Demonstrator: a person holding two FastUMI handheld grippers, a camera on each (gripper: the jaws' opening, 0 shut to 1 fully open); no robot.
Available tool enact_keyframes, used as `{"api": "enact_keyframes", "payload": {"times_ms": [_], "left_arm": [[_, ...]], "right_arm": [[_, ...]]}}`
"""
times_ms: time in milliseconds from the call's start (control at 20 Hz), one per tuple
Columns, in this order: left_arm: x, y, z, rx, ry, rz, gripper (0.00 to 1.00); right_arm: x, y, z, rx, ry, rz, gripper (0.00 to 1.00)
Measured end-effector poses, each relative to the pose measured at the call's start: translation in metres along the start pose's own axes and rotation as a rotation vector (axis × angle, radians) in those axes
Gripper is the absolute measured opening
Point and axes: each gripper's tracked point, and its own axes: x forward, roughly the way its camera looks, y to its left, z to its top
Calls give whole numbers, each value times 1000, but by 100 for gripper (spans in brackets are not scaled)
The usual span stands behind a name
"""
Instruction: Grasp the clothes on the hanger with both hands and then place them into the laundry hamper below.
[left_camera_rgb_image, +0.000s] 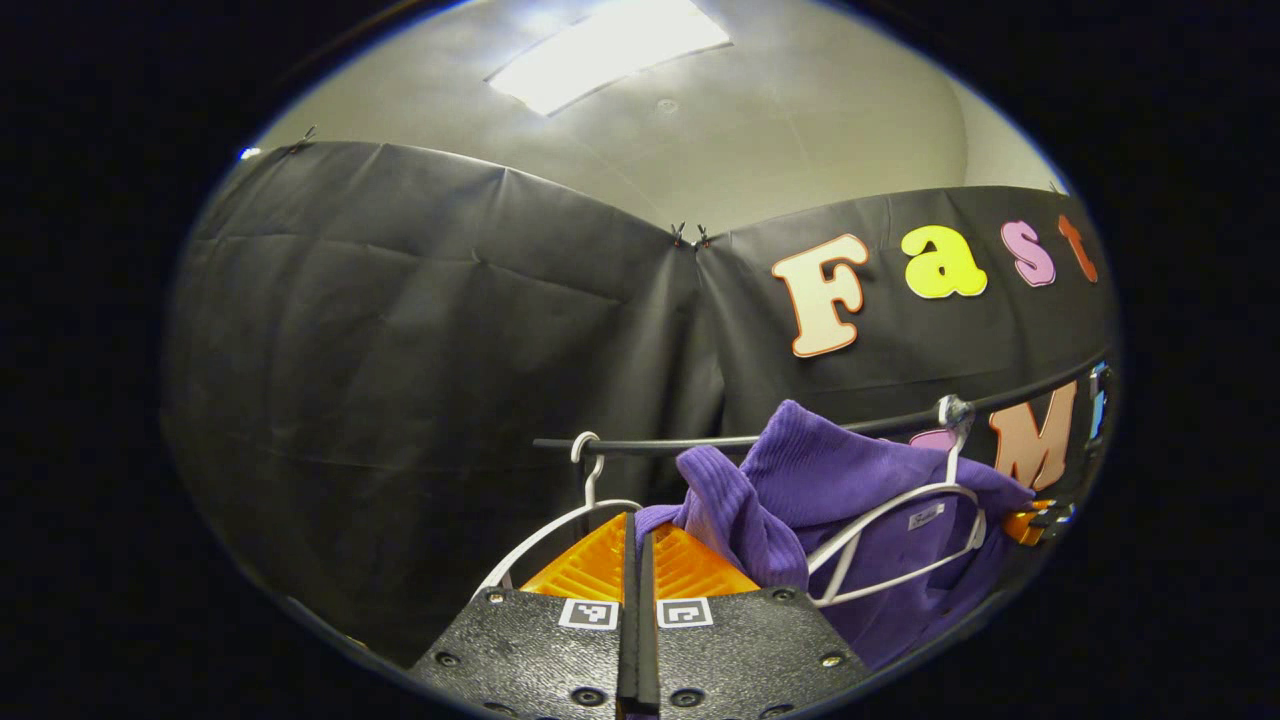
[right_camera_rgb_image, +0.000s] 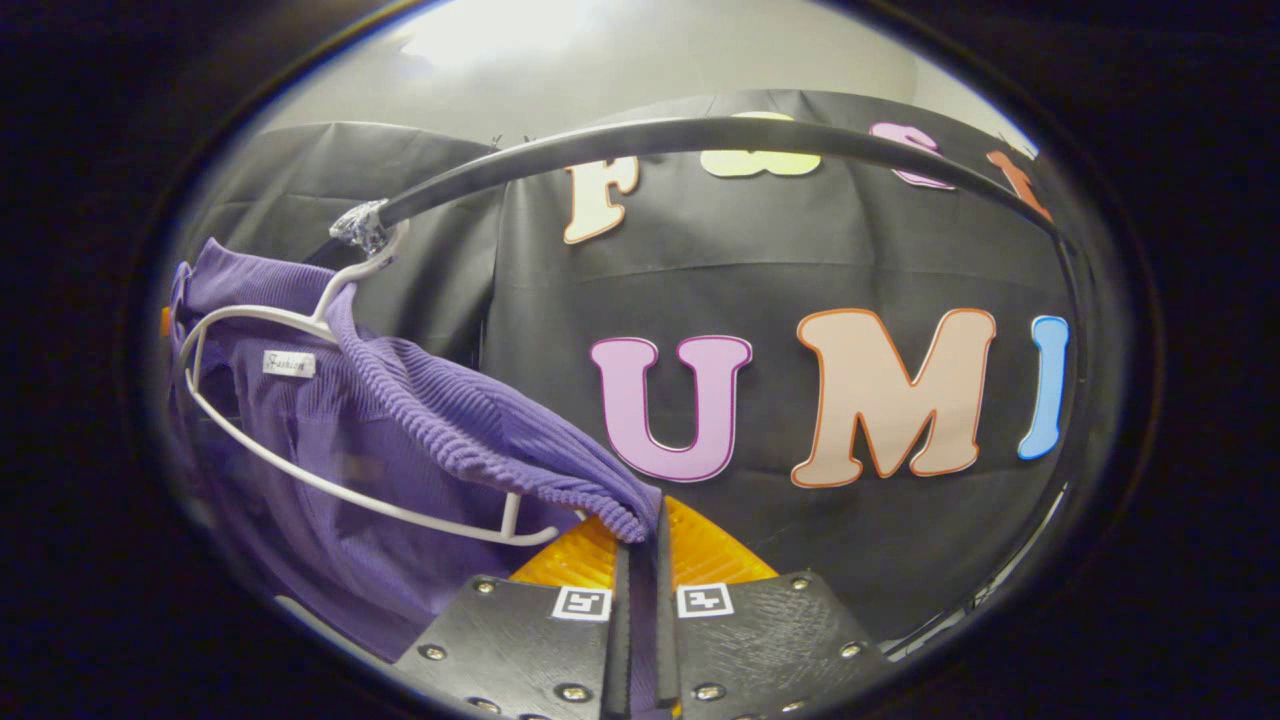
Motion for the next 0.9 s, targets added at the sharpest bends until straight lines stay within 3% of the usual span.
{"api": "enact_keyframes", "payload": {"times_ms": [400, 900], "left_arm": [[5, -2, -38, 36, 47, 3, 0], [7, -8, -78, 79, 82, -8, 0]], "right_arm": [[13, -4, 1, 5, 6, -10, 10], [41, -24, 32, 48, -49, -47, 10]]}}
